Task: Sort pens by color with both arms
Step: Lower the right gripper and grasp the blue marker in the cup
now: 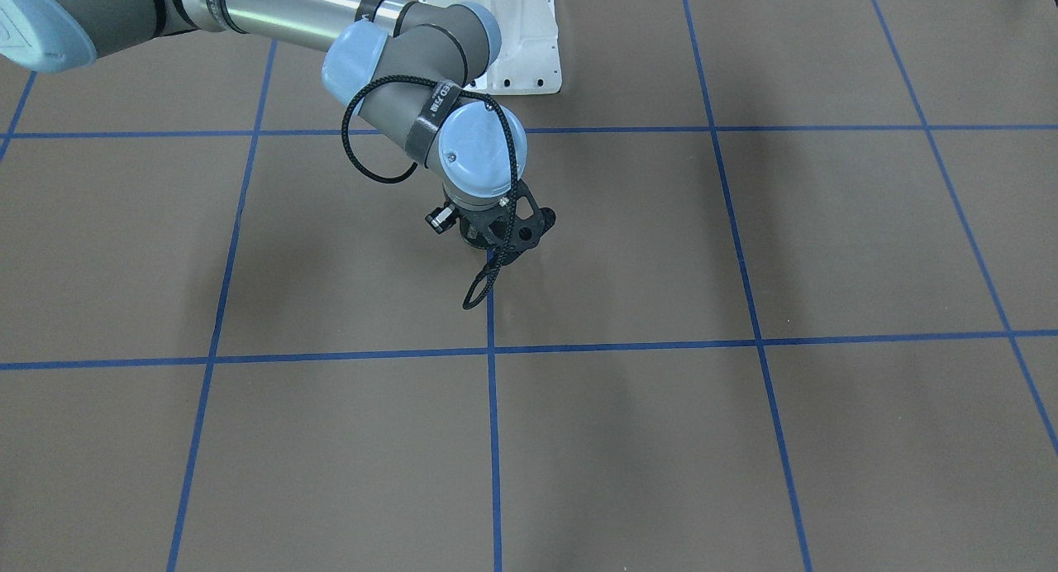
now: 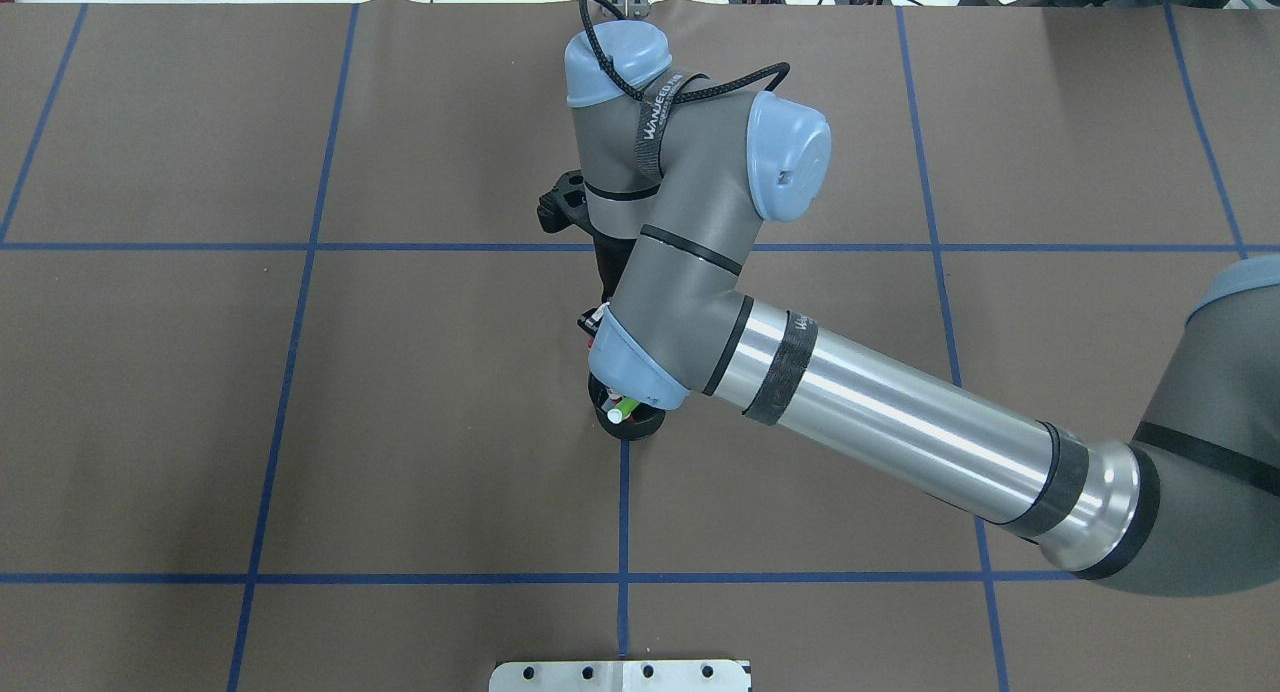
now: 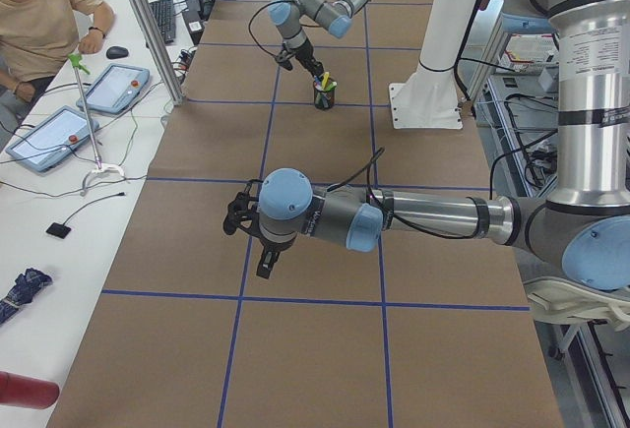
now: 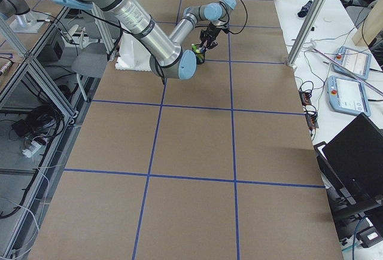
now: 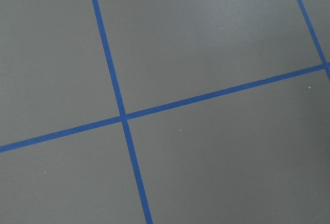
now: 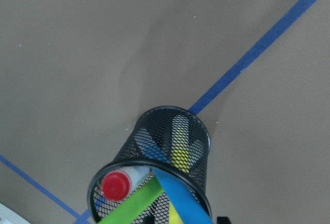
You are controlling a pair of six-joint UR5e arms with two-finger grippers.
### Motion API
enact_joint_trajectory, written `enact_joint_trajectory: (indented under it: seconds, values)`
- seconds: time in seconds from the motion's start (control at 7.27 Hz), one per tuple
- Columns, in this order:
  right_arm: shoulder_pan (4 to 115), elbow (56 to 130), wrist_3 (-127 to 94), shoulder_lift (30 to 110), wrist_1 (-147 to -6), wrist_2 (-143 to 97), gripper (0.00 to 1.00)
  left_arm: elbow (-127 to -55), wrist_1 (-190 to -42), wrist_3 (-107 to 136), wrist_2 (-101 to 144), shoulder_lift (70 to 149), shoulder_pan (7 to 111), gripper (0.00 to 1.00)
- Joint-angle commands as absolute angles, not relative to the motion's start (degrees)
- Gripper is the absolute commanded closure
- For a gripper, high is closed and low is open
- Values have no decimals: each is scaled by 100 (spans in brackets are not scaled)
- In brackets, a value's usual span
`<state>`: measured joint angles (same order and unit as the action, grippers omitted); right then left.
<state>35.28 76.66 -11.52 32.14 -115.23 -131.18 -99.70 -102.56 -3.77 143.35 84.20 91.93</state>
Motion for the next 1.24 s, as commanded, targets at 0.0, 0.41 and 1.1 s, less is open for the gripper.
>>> enact_joint_trajectory:
  seconds: [0.0, 0.41, 1.1]
  values:
    - [3524, 7699, -1151, 3208, -11522, -13105, 77, -9958, -10257, -378, 14335, 8420, 9193, 0]
    - [3524, 7953, -1151, 3217, -11540, -13113, 100, -9967, -10257, -378, 14335, 8420, 9193, 0]
    - [3577, 9102, -1160, 3252, -12696, -13096, 100, -9967, -10257, -360, 14335, 8420, 9193, 0]
